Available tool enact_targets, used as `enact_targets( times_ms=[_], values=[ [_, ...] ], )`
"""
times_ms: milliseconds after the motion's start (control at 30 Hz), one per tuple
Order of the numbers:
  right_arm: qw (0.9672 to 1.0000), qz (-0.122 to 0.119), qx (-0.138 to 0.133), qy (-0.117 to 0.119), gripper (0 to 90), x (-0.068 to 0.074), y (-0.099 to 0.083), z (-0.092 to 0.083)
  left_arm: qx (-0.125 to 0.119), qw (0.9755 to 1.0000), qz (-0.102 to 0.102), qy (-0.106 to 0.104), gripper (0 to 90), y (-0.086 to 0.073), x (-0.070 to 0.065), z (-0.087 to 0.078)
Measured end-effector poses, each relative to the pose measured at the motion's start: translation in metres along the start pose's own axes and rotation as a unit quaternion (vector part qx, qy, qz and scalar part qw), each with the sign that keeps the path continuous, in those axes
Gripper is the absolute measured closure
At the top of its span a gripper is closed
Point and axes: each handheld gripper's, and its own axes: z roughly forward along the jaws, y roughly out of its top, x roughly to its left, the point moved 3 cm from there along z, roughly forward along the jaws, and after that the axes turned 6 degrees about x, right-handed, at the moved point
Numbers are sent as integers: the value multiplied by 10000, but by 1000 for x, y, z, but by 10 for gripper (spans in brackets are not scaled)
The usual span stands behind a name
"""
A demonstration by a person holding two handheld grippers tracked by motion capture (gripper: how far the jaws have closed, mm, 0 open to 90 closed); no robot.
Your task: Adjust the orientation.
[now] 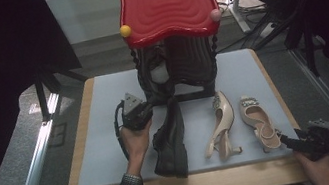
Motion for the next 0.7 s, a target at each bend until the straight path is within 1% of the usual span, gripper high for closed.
enact_targets(
  times_ms=[67, 200, 233, 333, 367, 467, 533, 567, 600, 633, 667, 700],
  values=[
    [10000, -1, 0, -2, 173, 0, 0, 0, 72, 9999, -17, -73, 898, -4, -2, 7],
    [10000, 5, -3, 10, 173, 0, 0, 0, 192, 9997, 38, -116, 898, -5, -6, 20],
    [10000, 5, -4, 11, 173, 0, 0, 0, 214, 9997, 56, -120, 898, -4, -7, 23],
    [10000, 7, -5, 12, 173, 0, 0, 0, 248, 9996, 140, -32, 898, -1, -9, 29],
    [10000, 1, -3, 11, 173, 0, 0, 0, 271, 9995, 174, -41, 898, 0, -9, 30],
    [10000, 29, 6, 22, 173, 0, 0, 0, 267, 9992, 296, 73, 899, 1, -11, 30],
    [10000, 7, -4, 14, 173, 0, 0, 0, 252, 9994, 247, 10, 899, 2, -8, 29],
    [10000, 7, -4, 14, 173, 0, 0, 0, 240, 9994, 237, 20, 899, 2, -7, 28],
    [10000, 4, -5, 10, 173, 0, 0, 0, 178, 9996, 233, 56, 899, 4, -6, 28],
    [10000, 22, 9, 12, 173, 0, 0, 0, 86, 9998, 180, 55, 899, 6, -5, 26],
    [10000, 19, 9, 7, 173, 0, 0, 0, 150, 9998, 144, 22, 899, 10, -4, 26],
    [10000, 20, 11, 5, 173, 0, 0, 0, 173, 9997, 183, 35, 899, 12, -4, 27]
  ],
)
